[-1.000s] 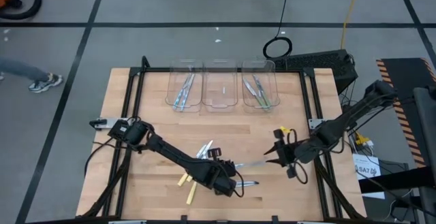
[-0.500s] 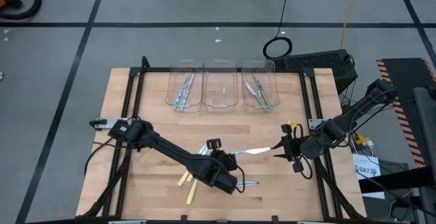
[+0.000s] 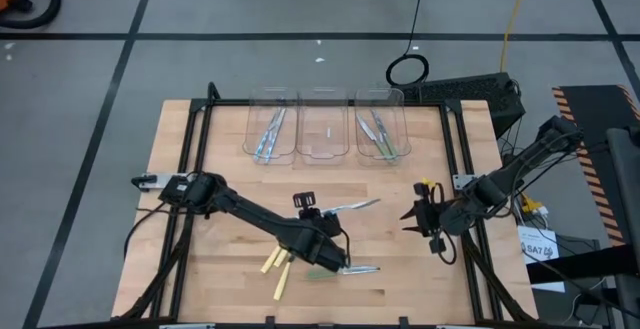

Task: Sort silverware by color (type)
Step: Put the blue patterned knife into the left transparent bin

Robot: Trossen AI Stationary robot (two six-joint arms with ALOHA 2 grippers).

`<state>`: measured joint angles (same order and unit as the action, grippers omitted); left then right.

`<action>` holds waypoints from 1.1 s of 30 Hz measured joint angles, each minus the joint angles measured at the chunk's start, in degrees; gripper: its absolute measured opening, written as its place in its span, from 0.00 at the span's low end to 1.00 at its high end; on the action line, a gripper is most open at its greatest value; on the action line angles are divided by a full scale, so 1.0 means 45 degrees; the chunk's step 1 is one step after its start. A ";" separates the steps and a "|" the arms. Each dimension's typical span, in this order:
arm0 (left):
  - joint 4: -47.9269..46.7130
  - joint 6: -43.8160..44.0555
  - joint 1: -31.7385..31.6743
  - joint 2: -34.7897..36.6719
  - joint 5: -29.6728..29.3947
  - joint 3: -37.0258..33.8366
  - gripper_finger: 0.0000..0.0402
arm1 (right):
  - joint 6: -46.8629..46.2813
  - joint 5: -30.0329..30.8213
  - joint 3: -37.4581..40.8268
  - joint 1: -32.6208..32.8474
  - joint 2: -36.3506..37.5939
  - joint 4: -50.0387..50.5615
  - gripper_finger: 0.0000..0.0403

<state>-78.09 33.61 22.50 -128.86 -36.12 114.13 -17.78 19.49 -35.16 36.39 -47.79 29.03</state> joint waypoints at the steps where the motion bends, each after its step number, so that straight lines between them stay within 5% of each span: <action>1: -0.0158 0.0004 -0.0042 0.0000 -0.0003 0.0000 0.12 | -0.0005 0.0000 0.0000 0.0038 -0.0057 -0.0003 0.30; 33: -0.2659 -0.1358 -0.2452 0.4948 -0.2283 -0.0005 0.13 | 0.3753 0.0083 0.0000 0.0104 -0.0388 -0.0436 0.30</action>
<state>-90.06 27.50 11.47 -106.59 -46.39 114.10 -0.89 19.86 -35.16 36.86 -49.54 27.07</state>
